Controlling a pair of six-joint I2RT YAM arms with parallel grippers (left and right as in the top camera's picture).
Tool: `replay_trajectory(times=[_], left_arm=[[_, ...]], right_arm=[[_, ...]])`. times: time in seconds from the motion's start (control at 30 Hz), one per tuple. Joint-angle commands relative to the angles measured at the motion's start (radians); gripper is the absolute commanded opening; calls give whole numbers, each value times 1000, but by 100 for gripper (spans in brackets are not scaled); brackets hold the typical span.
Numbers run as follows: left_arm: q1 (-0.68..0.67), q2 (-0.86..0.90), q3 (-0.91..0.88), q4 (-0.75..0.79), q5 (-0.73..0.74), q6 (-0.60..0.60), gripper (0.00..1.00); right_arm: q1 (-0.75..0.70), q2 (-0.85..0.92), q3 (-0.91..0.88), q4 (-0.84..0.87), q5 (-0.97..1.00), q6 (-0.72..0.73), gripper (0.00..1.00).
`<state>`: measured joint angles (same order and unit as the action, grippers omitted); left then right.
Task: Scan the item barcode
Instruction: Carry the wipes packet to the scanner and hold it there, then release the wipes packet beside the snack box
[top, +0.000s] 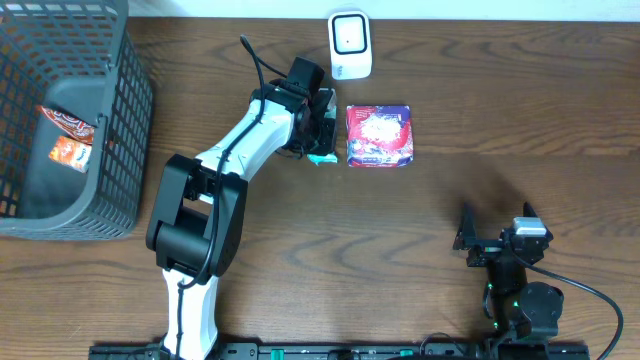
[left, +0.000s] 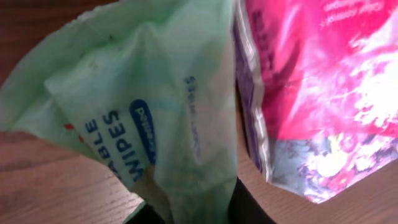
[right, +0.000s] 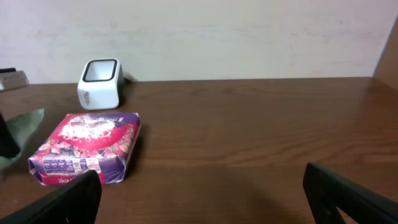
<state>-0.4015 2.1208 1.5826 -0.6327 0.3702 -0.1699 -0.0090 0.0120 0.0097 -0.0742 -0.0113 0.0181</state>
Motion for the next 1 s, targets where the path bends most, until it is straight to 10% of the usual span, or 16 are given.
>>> replay_trajectory(times=[0.0, 0.97], left_arm=[[-5, 2, 10, 14, -5, -55, 22], [56, -136, 35, 43, -51, -64, 49]], right_arm=[[3, -2, -4, 0, 2, 14, 99], [3, -2, -5, 0, 2, 14, 99]])
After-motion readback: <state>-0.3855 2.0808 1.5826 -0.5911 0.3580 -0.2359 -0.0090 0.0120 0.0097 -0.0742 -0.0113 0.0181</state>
